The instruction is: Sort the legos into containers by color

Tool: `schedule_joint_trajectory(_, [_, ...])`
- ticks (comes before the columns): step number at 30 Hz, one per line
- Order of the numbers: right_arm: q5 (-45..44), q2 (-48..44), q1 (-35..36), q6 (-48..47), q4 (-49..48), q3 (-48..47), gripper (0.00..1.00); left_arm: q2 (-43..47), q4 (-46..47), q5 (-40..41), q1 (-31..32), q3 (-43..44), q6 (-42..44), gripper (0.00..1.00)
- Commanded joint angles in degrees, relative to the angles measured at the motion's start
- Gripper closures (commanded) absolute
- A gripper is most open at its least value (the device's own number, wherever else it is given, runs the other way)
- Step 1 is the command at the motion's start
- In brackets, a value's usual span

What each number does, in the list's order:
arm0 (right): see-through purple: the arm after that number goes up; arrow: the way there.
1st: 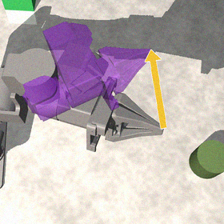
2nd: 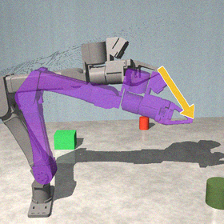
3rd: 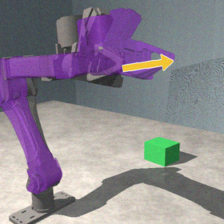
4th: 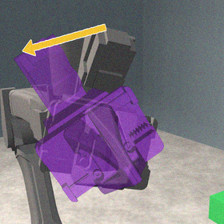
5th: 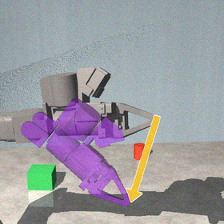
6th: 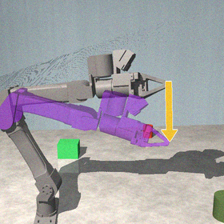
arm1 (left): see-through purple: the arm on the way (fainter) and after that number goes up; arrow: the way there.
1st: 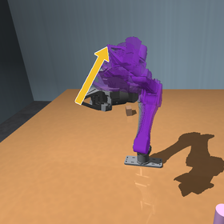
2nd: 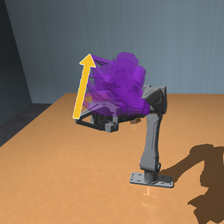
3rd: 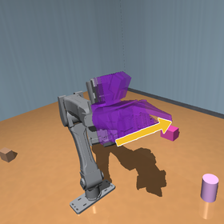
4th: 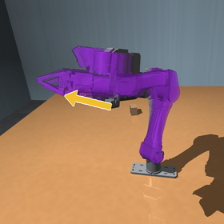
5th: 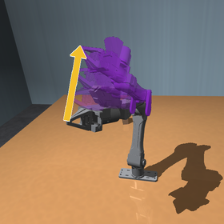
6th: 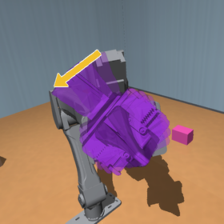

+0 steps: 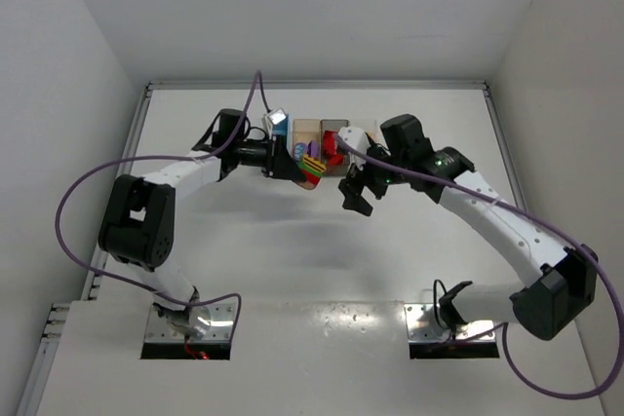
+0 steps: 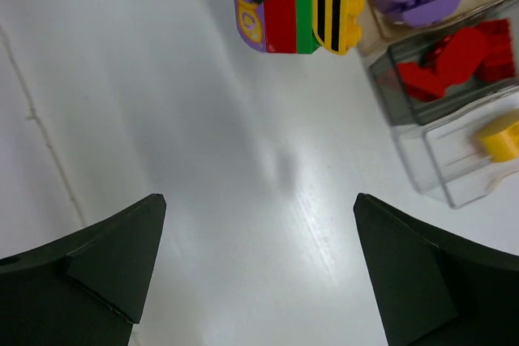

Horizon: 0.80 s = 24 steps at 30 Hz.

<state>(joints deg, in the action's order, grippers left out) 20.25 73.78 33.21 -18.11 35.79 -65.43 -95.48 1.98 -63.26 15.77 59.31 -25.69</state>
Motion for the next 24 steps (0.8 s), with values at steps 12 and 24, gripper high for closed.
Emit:
schedule_joint_trajectory(12, [46.06, 11.99, -23.89, 25.65, -11.58, -6.28, 0.07, -1.3, -31.06, 1.21, 5.58, 15.84, 38.69, 0.99])
schedule_joint_trajectory(24, [64.21, 25.53, -19.6, 37.62, -26.03, -13.32, 0.17, 3.99, -33.71, -2.3, 7.26, 13.29, 44.15, 0.97])
